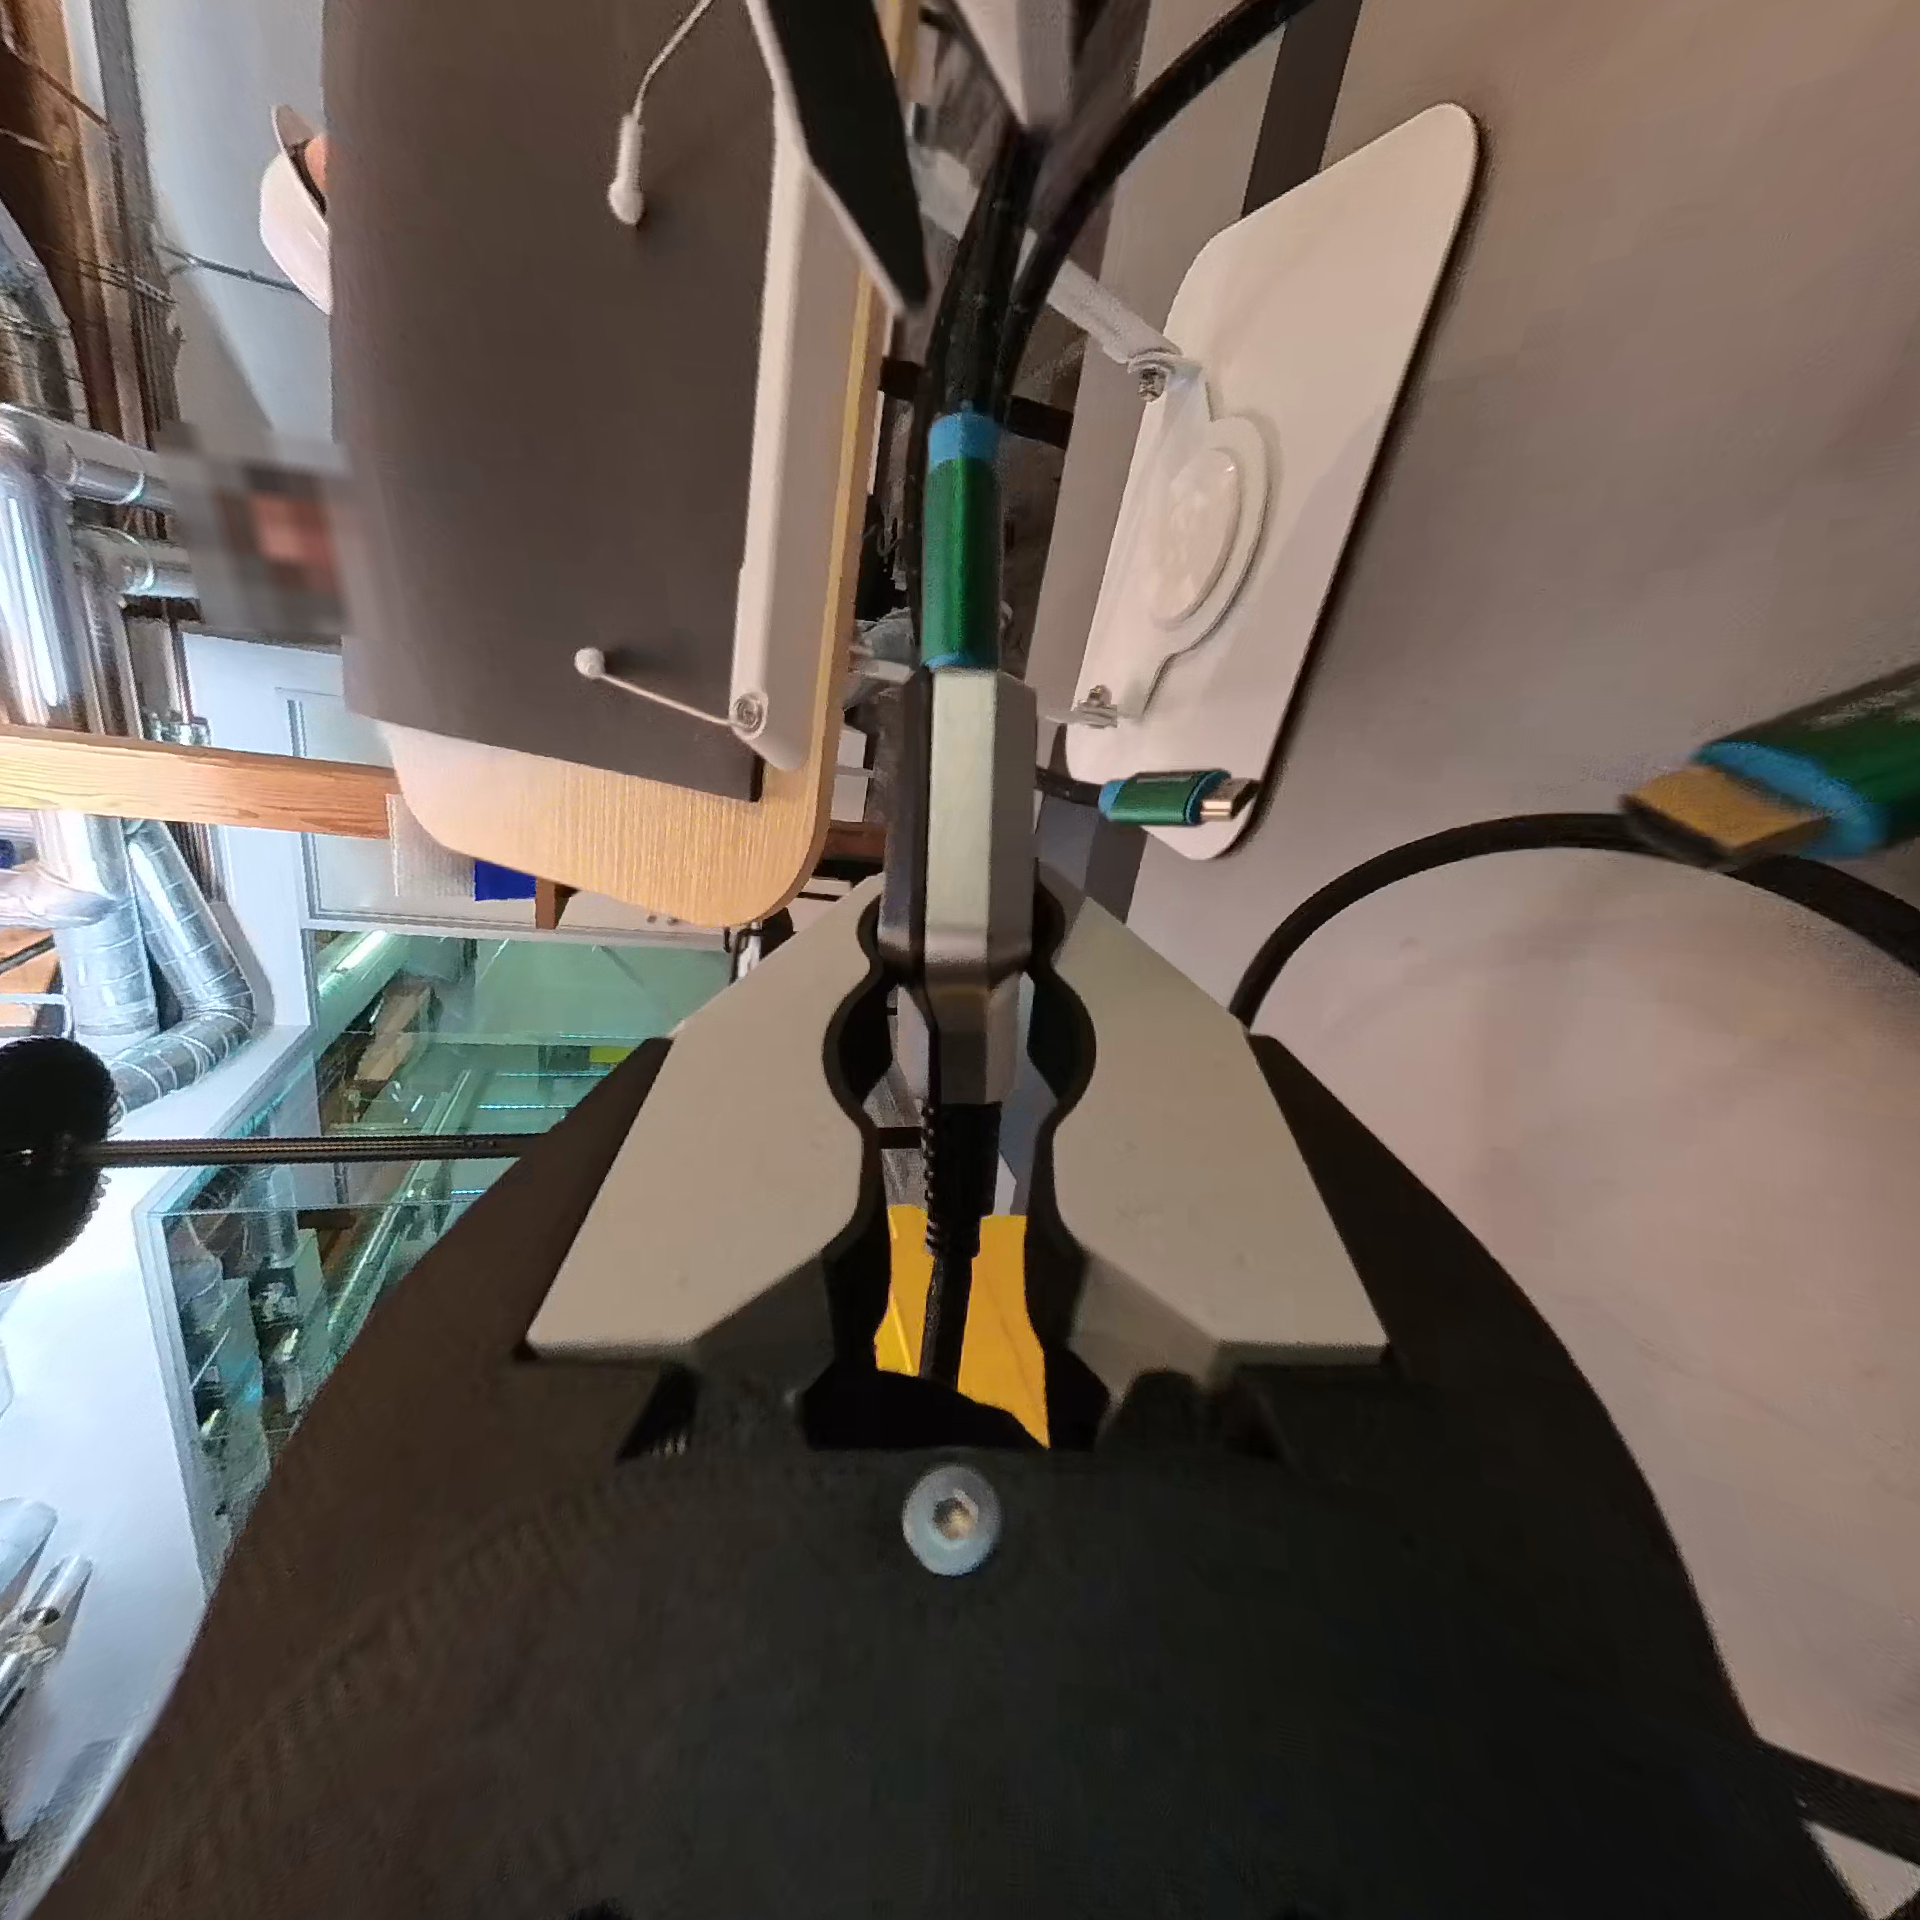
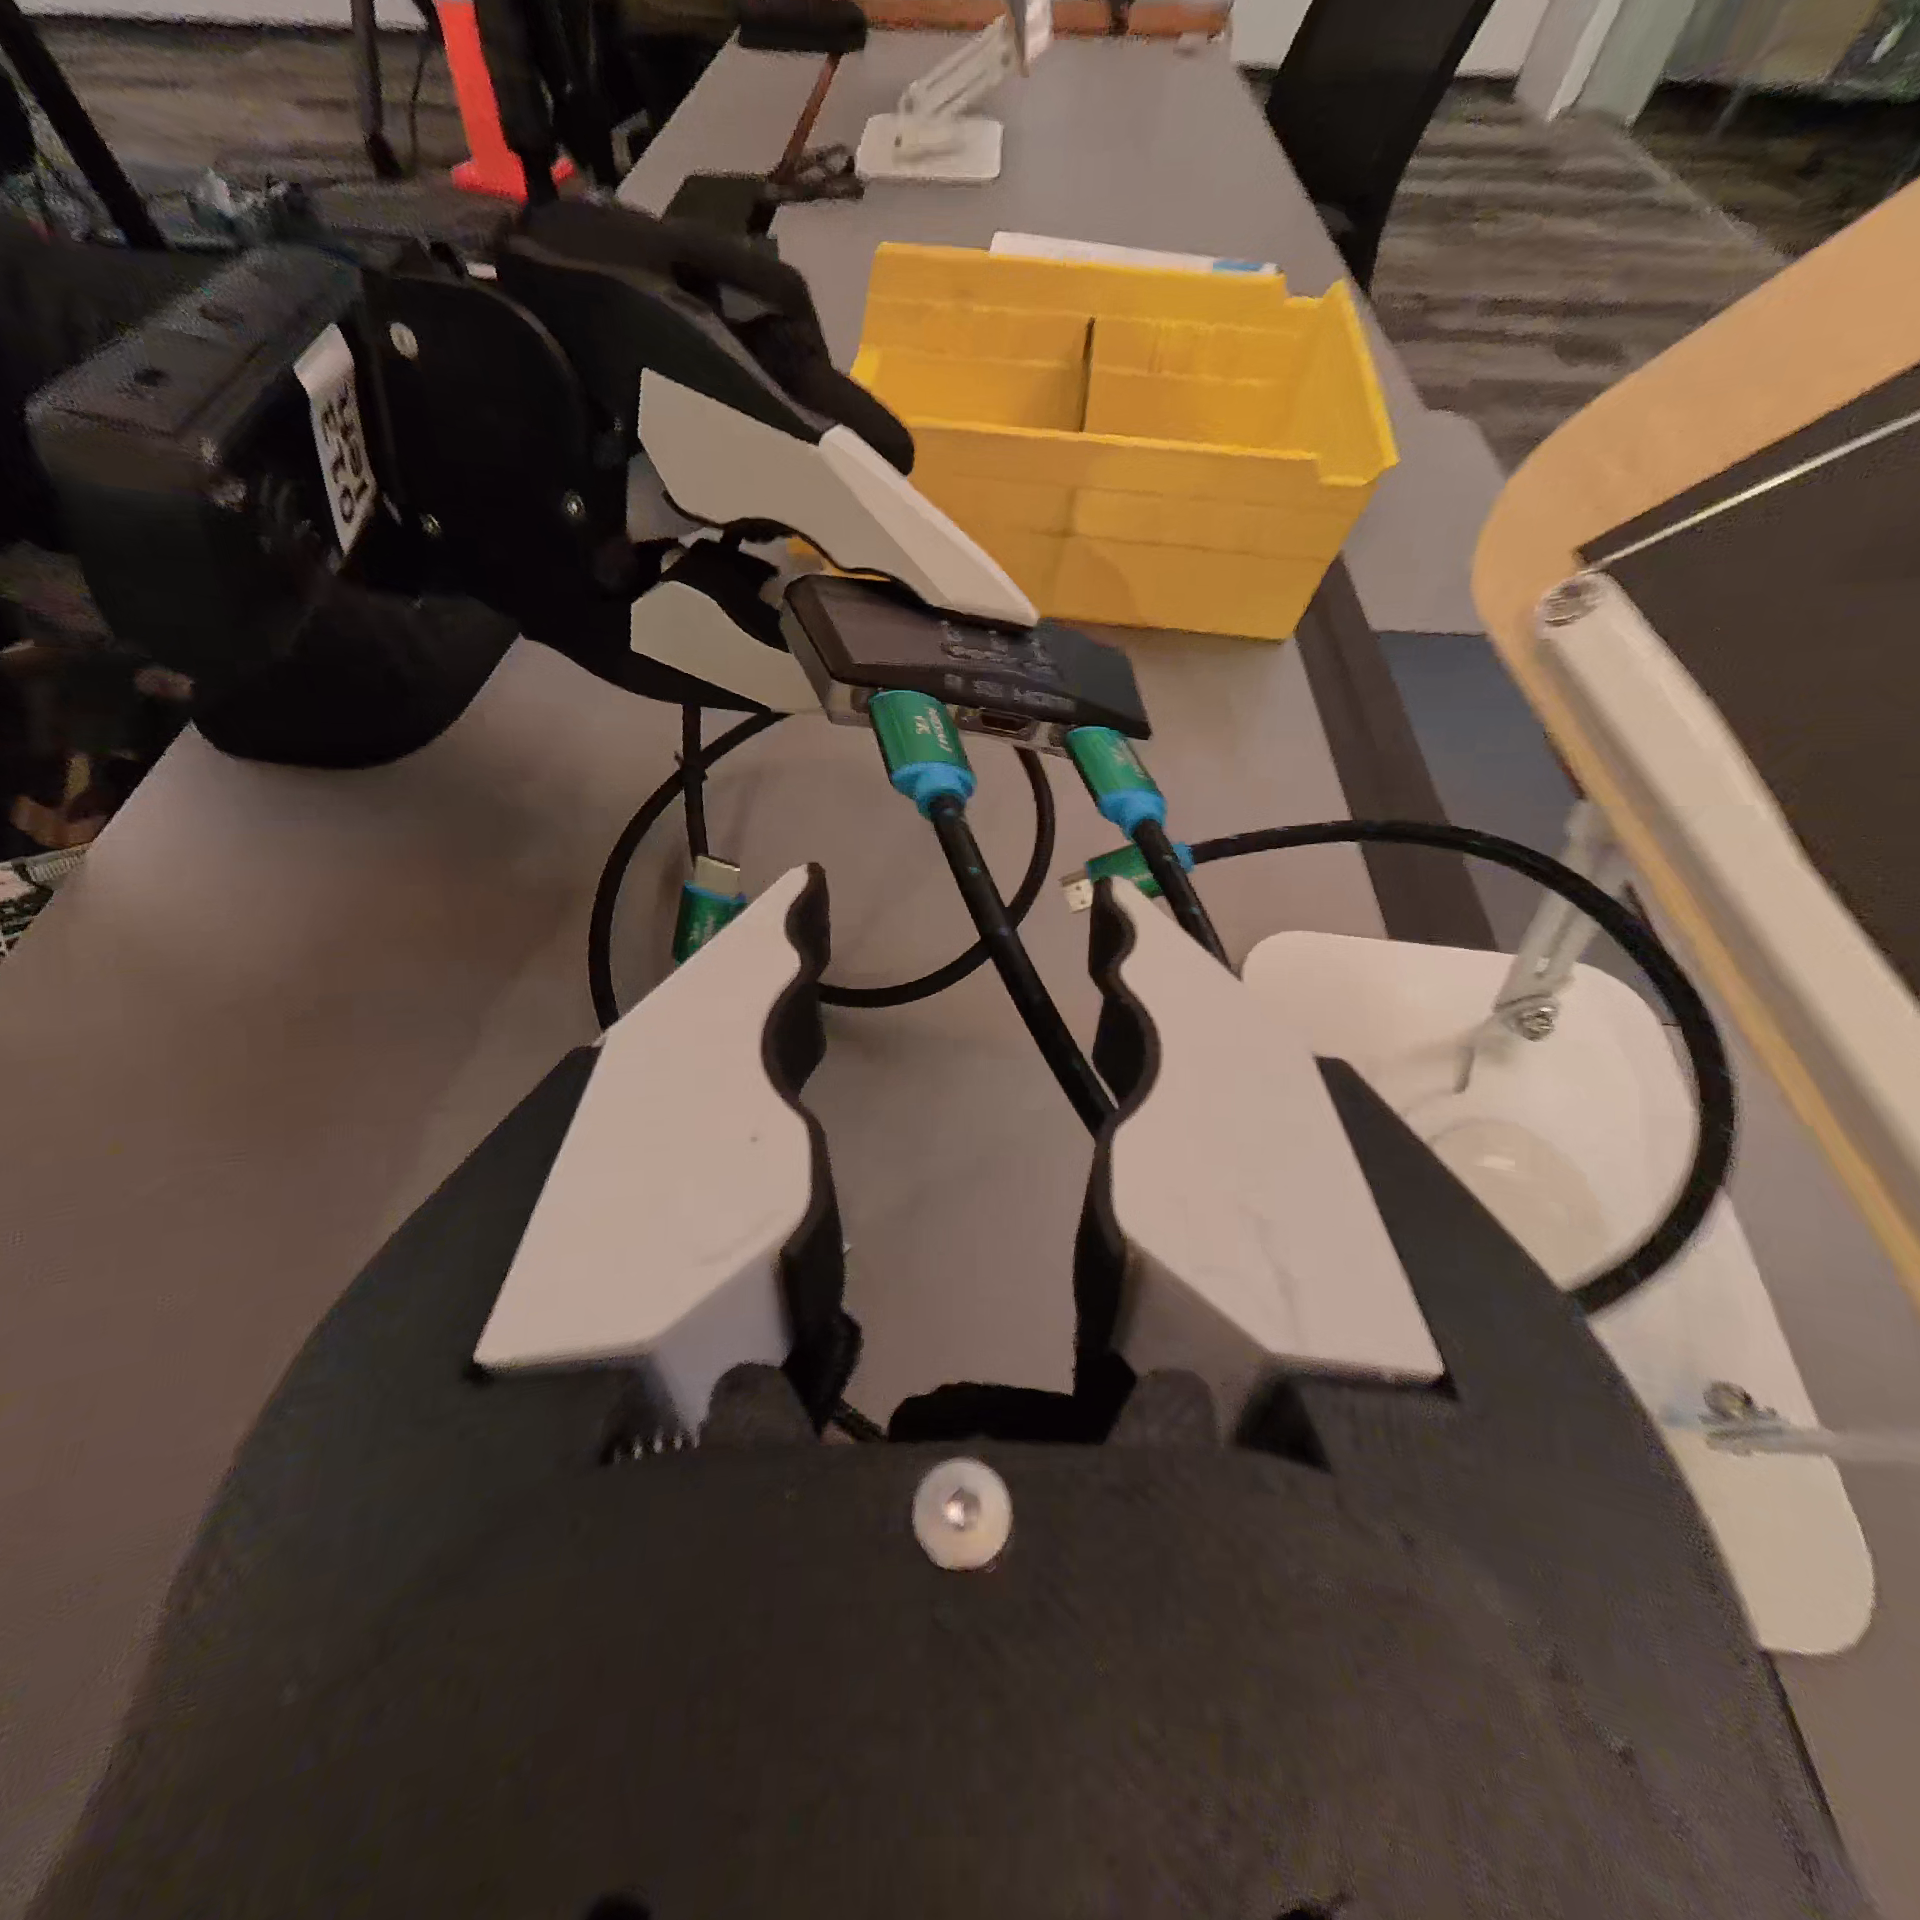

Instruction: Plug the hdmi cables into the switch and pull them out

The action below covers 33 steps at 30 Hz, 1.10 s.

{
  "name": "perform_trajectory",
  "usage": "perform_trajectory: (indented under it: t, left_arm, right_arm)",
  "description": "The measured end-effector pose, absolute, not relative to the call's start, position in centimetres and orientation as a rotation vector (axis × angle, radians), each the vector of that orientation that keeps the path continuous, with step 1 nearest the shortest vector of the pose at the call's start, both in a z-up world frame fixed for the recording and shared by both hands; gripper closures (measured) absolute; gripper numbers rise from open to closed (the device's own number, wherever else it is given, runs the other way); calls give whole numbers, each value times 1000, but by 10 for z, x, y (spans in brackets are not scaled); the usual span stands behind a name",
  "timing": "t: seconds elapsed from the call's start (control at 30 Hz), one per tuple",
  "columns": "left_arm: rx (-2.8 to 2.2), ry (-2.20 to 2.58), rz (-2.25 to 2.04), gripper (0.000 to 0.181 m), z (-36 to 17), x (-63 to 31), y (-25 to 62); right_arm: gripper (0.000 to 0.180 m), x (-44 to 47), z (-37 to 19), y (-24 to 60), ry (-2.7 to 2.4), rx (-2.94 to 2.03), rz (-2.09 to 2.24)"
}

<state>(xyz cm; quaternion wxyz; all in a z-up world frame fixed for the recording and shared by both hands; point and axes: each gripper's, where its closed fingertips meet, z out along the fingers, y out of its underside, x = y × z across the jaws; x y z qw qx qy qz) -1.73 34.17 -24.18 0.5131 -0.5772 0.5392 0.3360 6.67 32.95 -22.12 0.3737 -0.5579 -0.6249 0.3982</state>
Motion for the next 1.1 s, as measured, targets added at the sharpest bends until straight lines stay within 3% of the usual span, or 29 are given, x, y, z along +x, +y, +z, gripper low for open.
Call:
perform_trajectory:
  t: [0.33, 0.57, 0.8, 1.1]
  left_arm:
    - [-1212, 1332, 817, 162, -224, 2, 329]
    - [-1190, 1322, 831, 162, -217, 5, 326]
    - [-1228, 1318, 741, 161, -222, 3, 325]
    - [-1456, 1410, 408, 112, -242, 1, 314]
  right_arm:
    - [131, 81, -214, 304, -1697, -1342, 1126]
    - [178, 68, -235, 294, -1818, -1343, 1071]
    - [179, 64, -231, 294, -1845, -1268, 949]
    - [180, 60, -240, 289, -1907, -1241, 905]
